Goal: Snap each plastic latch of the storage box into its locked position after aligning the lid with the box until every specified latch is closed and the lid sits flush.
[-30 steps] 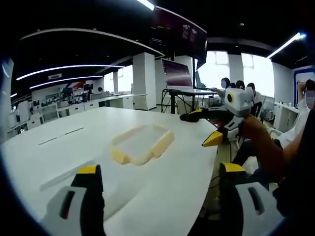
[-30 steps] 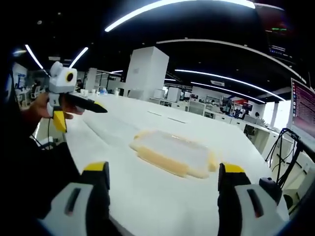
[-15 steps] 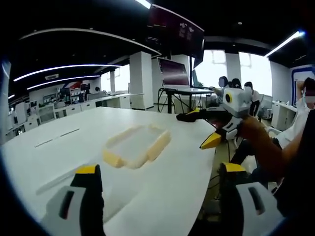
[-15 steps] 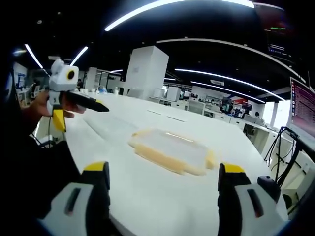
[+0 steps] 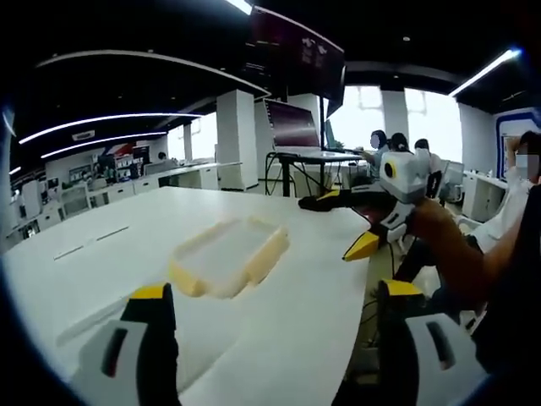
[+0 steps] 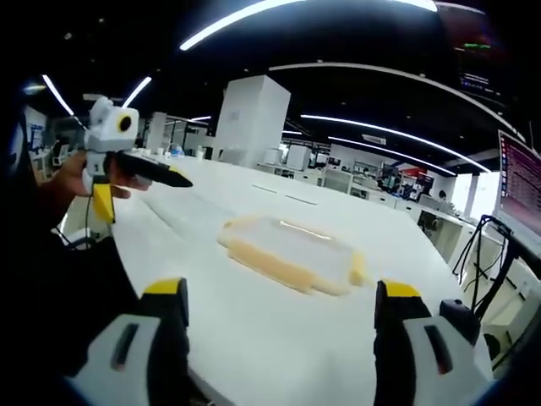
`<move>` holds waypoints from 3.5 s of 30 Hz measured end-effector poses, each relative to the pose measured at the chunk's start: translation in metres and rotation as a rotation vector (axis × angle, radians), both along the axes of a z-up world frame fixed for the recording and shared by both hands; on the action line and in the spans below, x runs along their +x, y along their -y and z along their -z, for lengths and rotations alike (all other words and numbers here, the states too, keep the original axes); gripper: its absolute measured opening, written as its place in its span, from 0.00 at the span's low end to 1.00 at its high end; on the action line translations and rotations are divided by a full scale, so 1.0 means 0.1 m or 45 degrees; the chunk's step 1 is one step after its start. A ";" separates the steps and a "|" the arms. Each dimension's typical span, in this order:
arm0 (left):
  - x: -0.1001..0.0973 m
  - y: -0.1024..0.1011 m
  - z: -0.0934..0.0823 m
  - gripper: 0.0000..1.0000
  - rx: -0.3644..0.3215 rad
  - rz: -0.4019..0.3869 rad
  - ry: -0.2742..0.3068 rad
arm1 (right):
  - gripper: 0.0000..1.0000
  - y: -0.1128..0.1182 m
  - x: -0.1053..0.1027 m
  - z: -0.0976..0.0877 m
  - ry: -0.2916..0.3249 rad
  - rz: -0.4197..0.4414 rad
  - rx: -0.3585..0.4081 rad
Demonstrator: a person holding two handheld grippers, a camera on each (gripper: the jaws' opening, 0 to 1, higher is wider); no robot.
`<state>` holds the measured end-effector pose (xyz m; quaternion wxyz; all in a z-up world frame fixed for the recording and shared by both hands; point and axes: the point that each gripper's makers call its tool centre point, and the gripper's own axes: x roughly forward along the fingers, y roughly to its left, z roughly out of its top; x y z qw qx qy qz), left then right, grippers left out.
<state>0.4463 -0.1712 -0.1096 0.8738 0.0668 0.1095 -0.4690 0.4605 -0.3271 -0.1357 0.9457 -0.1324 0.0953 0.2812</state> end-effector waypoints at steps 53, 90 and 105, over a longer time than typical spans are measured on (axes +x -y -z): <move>0.19 0.09 -0.13 0.99 -0.024 0.111 -0.028 | 0.90 0.03 0.21 -0.06 -0.057 -0.014 -0.115; 0.46 0.18 -0.33 1.00 0.071 0.159 0.047 | 0.89 0.33 0.33 -0.20 -0.039 -0.023 -0.147; 0.49 0.18 -0.43 1.00 0.131 0.191 0.066 | 0.88 0.39 0.30 -0.32 -0.015 -0.031 -0.128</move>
